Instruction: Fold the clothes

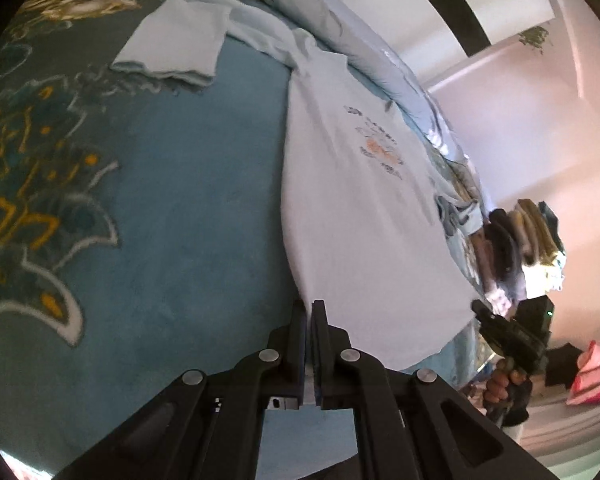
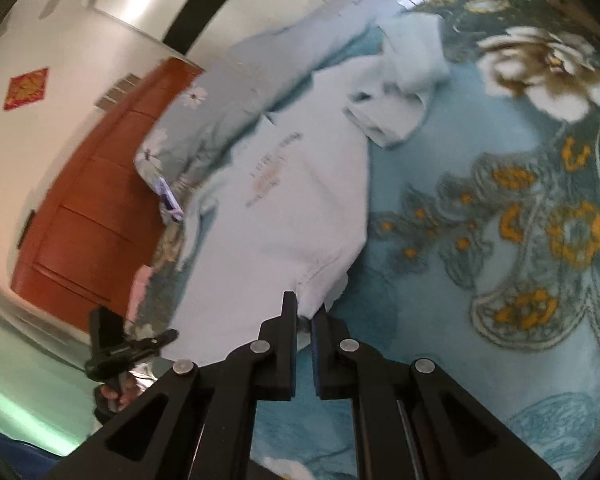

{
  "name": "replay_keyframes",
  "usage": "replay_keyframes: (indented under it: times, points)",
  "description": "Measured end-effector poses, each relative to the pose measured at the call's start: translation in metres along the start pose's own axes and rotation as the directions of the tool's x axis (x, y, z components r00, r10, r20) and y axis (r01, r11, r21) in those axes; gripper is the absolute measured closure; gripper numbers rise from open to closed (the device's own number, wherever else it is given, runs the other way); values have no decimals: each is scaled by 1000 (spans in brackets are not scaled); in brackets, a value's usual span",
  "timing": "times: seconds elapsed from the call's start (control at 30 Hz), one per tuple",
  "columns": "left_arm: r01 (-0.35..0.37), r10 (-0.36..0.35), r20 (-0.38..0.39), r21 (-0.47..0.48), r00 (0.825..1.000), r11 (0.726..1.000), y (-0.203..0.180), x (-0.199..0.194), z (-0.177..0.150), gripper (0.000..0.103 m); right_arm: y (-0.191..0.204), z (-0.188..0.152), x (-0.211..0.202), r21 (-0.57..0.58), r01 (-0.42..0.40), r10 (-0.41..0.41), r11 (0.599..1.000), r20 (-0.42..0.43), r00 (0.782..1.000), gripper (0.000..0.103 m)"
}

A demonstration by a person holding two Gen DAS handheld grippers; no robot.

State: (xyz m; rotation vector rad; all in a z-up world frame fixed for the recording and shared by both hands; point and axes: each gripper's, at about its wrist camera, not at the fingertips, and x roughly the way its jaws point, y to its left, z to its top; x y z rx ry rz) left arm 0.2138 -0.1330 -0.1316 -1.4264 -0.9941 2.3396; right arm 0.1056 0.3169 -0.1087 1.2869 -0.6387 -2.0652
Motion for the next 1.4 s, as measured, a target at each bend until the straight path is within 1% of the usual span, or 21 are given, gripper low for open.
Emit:
replay_keyframes:
  times: [0.03,0.1,0.2,0.27,0.33,0.4,0.43,0.5,0.53,0.57,0.63,0.7,0.77,0.87,0.93,1.0,1.07,1.2,1.27,1.3,1.4]
  points:
    - [2,-2,-1,10,1000,1000,0,-2,3,99,-1,1,0,0,11,-11,1000,-3,1000,97]
    - [-28,27,16,39,1000,999,2,-10,11,98,-5,4,0,4,38,-38,999,-7,999,95]
    - [-104,101,52,70,994,992,8,-24,29,94,-18,7,-6,26,80,-80,996,-15,997,94]
    - [-131,124,72,92,990,987,13,-27,45,79,-25,10,-11,39,116,-115,992,-24,993,90]
    - [-136,126,84,121,988,983,15,-23,71,71,-25,19,-17,41,166,-165,985,-21,986,90]
    - [-153,138,98,167,986,974,8,-10,106,70,-24,29,-23,41,216,-216,976,-18,976,89]
    - [-162,144,103,190,984,968,2,-4,122,69,-20,38,-25,37,209,-209,977,-9,978,89]
    - [-172,147,119,246,982,954,-18,16,161,59,-4,65,-22,-6,195,-195,981,11,981,88]
    - [-178,147,130,272,981,946,-28,28,181,51,8,84,-16,-45,194,-193,980,20,981,82]
    - [-191,159,132,285,978,939,-34,40,201,47,16,99,-9,-75,196,-195,978,26,981,69]
    - [-218,184,135,311,974,925,-46,65,242,46,32,128,9,-139,201,-198,970,33,980,55]
    - [-248,223,116,306,968,919,-47,89,276,46,44,159,32,-219,218,-217,951,32,976,54]
    - [-279,261,99,305,960,911,-46,112,307,46,49,191,61,-260,250,-251,933,30,967,54]
    - [-331,333,51,328,942,885,-45,145,335,46,37,232,92,-237,276,-274,932,39,961,54]
    - [-355,367,41,372,929,858,-47,161,345,46,29,259,112,-218,291,-288,931,46,956,54]
    - [-371,389,41,401,921,838,-46,173,353,46,16,280,133,-192,294,-294,936,29,955,54]
    - [-352,375,22,397,927,847,-41,180,356,46,4,296,152,-170,303,-308,938,0,952,54]
    - [-313,345,-15,388,938,867,-31,192,361,45,-10,308,186,-193,317,-335,928,-69,940,54]
    - [-286,318,-24,379,948,880,-27,194,363,34,-12,307,198,-223,321,-350,921,-104,931,54]
    - [-265,295,-26,370,955,890,-25,193,363,32,-12,306,202,-235,319,-352,918,-115,929,54]
    - [-265,296,-17,401,955,877,-24,191,358,31,-12,305,206,-253,309,-347,917,-125,929,53]
